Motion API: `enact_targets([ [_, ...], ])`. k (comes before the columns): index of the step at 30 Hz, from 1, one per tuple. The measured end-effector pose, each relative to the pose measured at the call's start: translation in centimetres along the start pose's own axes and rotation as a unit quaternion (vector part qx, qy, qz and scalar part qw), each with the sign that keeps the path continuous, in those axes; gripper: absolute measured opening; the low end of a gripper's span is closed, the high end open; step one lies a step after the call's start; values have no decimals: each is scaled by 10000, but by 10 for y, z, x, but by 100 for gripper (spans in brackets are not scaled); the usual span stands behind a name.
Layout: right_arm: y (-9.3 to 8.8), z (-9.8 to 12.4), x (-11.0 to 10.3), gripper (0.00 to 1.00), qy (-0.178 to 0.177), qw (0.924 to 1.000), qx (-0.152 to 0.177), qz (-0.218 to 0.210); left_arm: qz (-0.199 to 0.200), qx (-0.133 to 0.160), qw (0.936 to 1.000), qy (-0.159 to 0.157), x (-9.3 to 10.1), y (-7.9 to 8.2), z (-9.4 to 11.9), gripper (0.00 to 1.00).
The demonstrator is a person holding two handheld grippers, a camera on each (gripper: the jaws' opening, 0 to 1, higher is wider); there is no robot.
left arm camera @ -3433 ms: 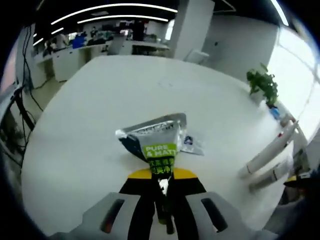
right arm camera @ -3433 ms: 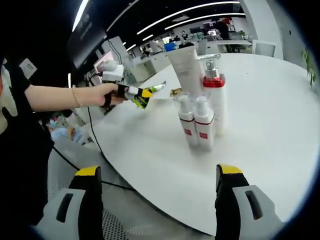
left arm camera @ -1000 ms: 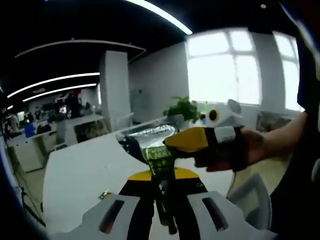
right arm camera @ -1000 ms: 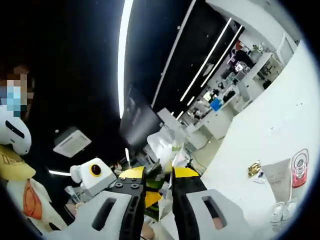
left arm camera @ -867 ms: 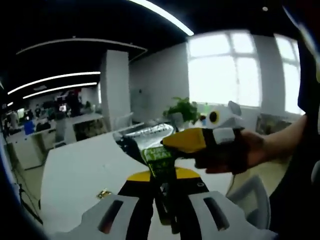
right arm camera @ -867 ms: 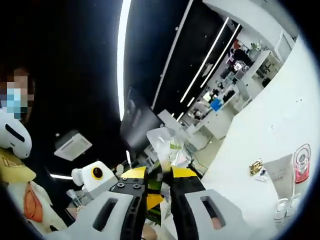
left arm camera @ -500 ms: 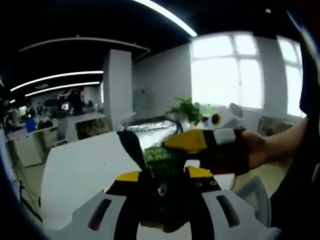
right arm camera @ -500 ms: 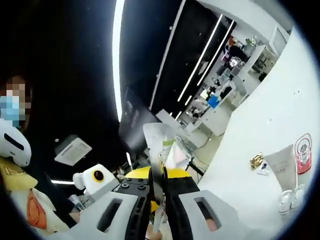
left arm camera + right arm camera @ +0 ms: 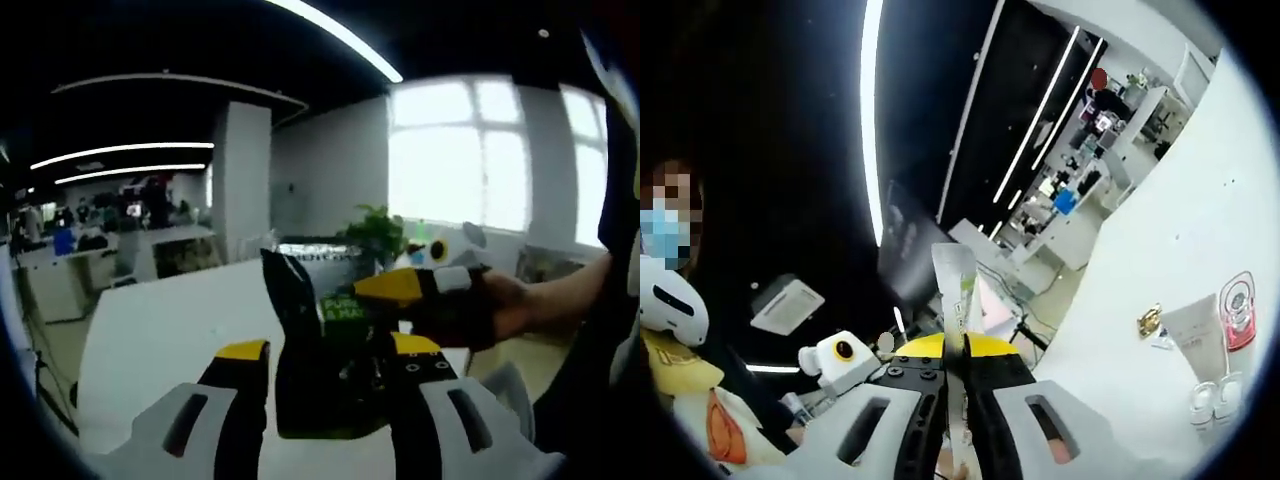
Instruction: Arrange the skincare products in the storage area until every visible bottle or jar stands upright without overlapping.
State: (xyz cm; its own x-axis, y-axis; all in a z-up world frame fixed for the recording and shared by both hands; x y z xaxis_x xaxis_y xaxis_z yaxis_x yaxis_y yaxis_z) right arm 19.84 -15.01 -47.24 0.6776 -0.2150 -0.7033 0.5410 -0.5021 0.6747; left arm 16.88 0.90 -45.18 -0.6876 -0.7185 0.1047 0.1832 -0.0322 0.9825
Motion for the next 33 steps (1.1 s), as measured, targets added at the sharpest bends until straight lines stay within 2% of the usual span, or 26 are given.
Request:
enact_targets([
  [2,1,1,-3,5,123,9999,-45,-7,344,171,9990,-238,-5,4,3,44],
  [4,0,3,-5,5,249,9996,-111,-14,397,105,9986,-344,-14,3,6,44],
  [5,0,3,-7,5,311,9994,-128,-28,442,143,9976,-509,-14,4,6,43],
  [6,0,4,-8,5,365,9992,-144,-36,690,168,9939,-848,-6,4,6,43],
  [8,-1,5,-11,4,491,9986,-168,-69,1173,348,9863,-1108,-8,7,7,43],
  [9,-1,5,-13,4,581,9981,-166,-100,1274,291,9836,-1246,-10,5,7,43],
  [11,1,6,-16,4,711,9972,-128,-166,1124,202,9861,-1205,-15,0,7,43],
  [12,2,6,-19,4,842,9962,-96,-208,1097,69,9847,-1351,-13,-3,7,43],
  [14,4,6,-23,4,1006,9945,-30,-296,1424,-63,9748,-1717,-7,-7,7,41],
  [15,5,6,-25,4,1056,9938,-1,-348,1569,121,9689,-1907,-2,-3,6,40],
  [18,7,6,-26,4,1116,9931,40,-368,1647,312,9630,-2109,4,1,6,31],
  [20,8,6,-25,4,1103,9931,58,-393,1661,390,9630,-2089,5,3,5,25],
  [21,9,6,-25,4,1088,9933,75,-390,1716,487,9625,-2043,4,5,4,26],
  [23,10,6,-23,4,1034,9938,97,-395,1867,502,9615,-1954,2,3,3,24],
  [25,10,6,-20,4,899,9952,50,-381,1997,398,9624,-1800,-2,0,1,22],
  [27,9,7,-16,4,734,9966,10,-373,1908,355,9674,-1625,-4,-4,2,18],
  [30,9,8,-11,4,587,9973,15,-436,2001,374,9661,-1590,-6,-7,4,10],
  [33,8,8,-10,4,481,9980,-15,-398,2101,327,9653,-1517,-6,-10,4,9],
])
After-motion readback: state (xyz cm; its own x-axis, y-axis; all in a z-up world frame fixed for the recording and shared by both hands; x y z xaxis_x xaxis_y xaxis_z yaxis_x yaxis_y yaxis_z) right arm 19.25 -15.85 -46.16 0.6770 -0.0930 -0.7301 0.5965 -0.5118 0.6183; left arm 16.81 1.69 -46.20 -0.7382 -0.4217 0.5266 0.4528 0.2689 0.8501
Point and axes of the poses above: the point that each gripper's makers call its tool centre point, and the gripper's own axes: z roughly backward along the fingers, x roughly to its right, y roughly out of its top, the point moved 7 cm from there along z, roughly backward along the fingers, and after that the axes turned 1 degree about -y, right-handed, at the moved point
